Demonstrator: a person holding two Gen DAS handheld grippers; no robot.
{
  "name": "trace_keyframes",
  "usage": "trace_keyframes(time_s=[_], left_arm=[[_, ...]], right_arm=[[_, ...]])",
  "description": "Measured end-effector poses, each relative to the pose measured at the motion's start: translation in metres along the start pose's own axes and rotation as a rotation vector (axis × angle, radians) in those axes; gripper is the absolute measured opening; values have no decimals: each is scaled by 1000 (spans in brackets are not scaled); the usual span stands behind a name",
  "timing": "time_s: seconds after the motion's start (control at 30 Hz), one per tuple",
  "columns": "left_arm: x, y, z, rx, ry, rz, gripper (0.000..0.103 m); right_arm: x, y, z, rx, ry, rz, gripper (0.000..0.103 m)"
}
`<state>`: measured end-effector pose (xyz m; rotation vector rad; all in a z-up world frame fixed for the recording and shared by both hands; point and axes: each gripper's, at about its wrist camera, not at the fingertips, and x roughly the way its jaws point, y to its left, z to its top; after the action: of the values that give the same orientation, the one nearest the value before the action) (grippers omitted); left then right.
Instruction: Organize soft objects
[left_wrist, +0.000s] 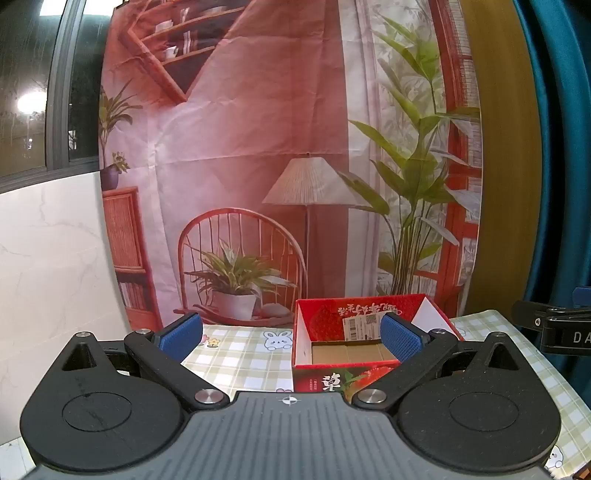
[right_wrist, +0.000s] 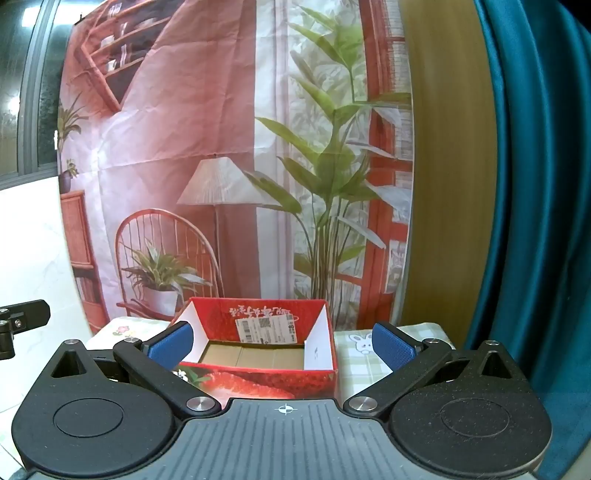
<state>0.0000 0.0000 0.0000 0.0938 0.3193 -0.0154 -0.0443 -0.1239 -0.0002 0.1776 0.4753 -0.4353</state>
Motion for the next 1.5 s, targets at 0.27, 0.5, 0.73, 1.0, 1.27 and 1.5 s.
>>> trace_keyframes(time_s=[0.27, 0.5, 0.73, 1.0, 1.27, 1.5], left_arm=[[0, 1, -1, 1, -1, -1, 103], [0, 1, -1, 2, -2, -1, 103], [0, 1, 0, -2, 2, -3, 103], [6, 2, 1, -12, 11, -6, 103], [5, 2, 0, -6, 8, -2, 103], [14, 0, -9, -9, 14, 5, 103]], right_arm=[[0, -1, -2, 3, 2, 0, 103], [0, 0, -3, 3, 3, 0, 103], [1, -1, -3, 4, 3, 0, 103], [1, 0, -2, 5, 4, 0, 103], [1, 0, -2, 7, 5, 0, 103], [7, -2, -12, 28, 0, 36, 103]])
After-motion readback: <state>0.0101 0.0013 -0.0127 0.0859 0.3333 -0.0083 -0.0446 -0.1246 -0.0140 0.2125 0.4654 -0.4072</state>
